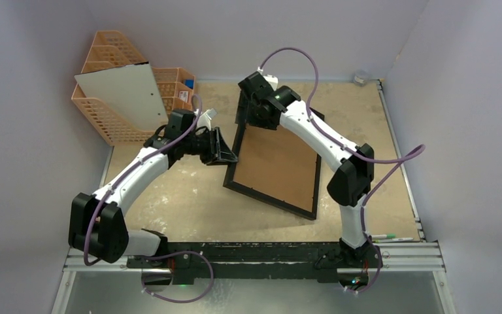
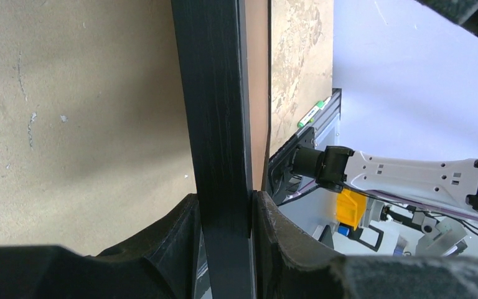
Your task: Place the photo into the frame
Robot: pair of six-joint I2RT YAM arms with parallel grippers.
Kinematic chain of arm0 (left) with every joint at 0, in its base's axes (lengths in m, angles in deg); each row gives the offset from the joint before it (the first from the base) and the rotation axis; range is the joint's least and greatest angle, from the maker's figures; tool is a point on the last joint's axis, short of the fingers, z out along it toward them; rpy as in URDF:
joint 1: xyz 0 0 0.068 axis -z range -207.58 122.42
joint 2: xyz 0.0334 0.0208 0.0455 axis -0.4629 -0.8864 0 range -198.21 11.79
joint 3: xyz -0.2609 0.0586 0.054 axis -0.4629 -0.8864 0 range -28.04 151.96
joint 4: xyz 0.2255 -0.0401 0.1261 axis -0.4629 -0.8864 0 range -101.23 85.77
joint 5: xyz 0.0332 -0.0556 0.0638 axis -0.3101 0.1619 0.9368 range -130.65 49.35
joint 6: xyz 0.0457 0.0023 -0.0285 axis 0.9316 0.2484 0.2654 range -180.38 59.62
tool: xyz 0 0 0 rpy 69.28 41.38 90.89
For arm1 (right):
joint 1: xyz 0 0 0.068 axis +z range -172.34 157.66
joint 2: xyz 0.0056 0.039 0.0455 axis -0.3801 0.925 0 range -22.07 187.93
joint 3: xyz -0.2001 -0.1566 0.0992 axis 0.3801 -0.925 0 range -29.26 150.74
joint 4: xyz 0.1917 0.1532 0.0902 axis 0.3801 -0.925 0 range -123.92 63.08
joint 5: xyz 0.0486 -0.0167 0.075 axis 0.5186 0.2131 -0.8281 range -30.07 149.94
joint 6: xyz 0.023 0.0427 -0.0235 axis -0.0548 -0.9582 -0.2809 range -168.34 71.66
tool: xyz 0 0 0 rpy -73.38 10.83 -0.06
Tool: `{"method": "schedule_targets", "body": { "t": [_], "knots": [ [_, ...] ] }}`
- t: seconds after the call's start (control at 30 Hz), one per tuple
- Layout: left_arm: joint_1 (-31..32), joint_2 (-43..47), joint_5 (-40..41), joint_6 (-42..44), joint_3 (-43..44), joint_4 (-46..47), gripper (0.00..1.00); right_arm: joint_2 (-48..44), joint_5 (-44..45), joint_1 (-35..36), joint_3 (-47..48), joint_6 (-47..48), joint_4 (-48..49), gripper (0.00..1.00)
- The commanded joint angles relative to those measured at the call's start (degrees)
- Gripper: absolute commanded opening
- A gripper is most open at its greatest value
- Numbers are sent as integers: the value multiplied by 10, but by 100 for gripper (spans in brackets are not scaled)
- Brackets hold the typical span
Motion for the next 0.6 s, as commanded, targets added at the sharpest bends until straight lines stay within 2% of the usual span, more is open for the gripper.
{"method": "schedule_targets", "body": {
  "t": [0.0, 0.13, 0.37, 0.43, 0.57],
  "knots": [
    [6, 38, -21, 22, 4, 47, 0, 23, 30, 14, 48, 21, -23, 83],
    [6, 46, -18, 19, 2, 51, 0, 63, 74, 32, 75, 19, -60, 83],
    [6, 71, -12, -6, -22, 71, 0, 82, 127, 41, 82, 8, -79, 80],
    [6, 77, -12, -10, -29, 76, 0, 91, 138, 41, 96, 10, -90, 74],
    [6, 78, -13, -9, -44, 83, 0, 111, 151, 51, 129, 21, -113, 55]
  ]
}}
